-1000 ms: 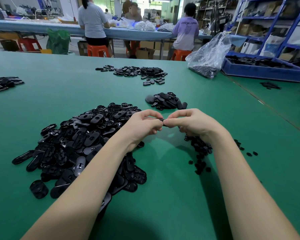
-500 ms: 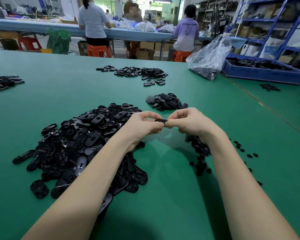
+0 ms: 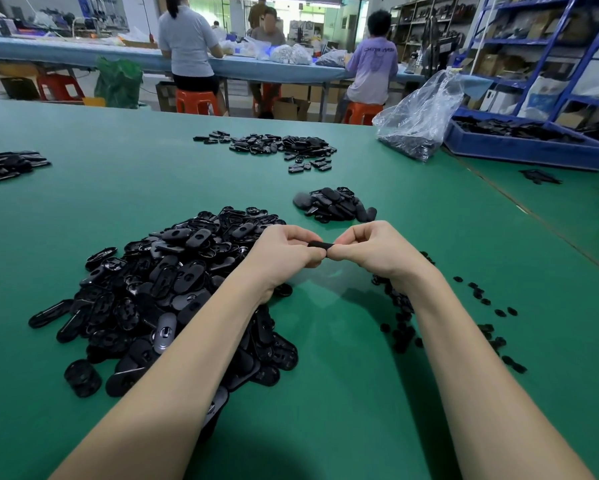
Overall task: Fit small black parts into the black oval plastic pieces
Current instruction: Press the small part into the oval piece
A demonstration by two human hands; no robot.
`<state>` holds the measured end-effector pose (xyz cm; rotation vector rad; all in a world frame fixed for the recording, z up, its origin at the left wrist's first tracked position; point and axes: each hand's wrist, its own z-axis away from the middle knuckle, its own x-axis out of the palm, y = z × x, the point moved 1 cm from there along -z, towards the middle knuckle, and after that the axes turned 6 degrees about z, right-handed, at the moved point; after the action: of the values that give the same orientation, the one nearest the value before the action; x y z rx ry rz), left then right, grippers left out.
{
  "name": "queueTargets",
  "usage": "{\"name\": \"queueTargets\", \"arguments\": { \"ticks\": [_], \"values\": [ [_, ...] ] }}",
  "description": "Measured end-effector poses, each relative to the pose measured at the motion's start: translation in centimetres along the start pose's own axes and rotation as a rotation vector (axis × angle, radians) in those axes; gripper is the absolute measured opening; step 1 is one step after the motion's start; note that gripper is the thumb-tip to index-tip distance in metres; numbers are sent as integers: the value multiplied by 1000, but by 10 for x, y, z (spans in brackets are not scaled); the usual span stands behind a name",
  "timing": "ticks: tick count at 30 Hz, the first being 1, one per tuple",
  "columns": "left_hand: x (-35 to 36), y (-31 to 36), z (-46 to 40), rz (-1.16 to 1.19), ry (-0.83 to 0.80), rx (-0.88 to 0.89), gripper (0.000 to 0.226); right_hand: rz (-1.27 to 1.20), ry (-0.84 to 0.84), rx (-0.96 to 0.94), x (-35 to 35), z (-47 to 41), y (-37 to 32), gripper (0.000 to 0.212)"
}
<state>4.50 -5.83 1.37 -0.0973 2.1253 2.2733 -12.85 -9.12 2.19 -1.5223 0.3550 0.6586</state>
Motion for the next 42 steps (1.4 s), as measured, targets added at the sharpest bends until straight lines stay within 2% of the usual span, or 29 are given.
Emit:
{"name": "queueTargets", "arguments": {
  "ticks": [6, 10, 16, 19, 22, 27, 32, 37, 40, 42],
  "values": [
    [1, -4, -2, -43, 31, -9, 17, -8, -13, -19, 4, 0, 2, 16],
    [-2, -6, -2, 19, 42, -14, 16, -1, -76, -135, -3, 3, -2, 17],
    [-3, -6, -5, 122, 51, -15, 20, 196, 68, -267, -2, -2, -5, 20],
    [-2, -5, -6, 0, 82, 27, 32, 225, 224, -176, -13, -8, 1, 12],
    [0, -4, -5, -61, 58, 35, 33, 374, 390, 25, -25, -20, 15, 11],
    [2, -5, -6, -101, 6, 34, 30, 481, 430, 220, -34, -54, 31, 20],
    [2, -9, -9, -113, -17, 32, 24, 459, 517, 241, -35, -82, 32, 24],
    [1, -12, -12, -124, -19, 46, 21, 529, 495, 215, -25, -97, 31, 22],
    [0, -15, -14, -121, -16, 51, 8, 566, 469, 205, -23, -100, 26, 26],
    [-1, -16, -15, -106, -18, 55, 12, 565, 464, 201, -24, -99, 23, 27]
  ]
}}
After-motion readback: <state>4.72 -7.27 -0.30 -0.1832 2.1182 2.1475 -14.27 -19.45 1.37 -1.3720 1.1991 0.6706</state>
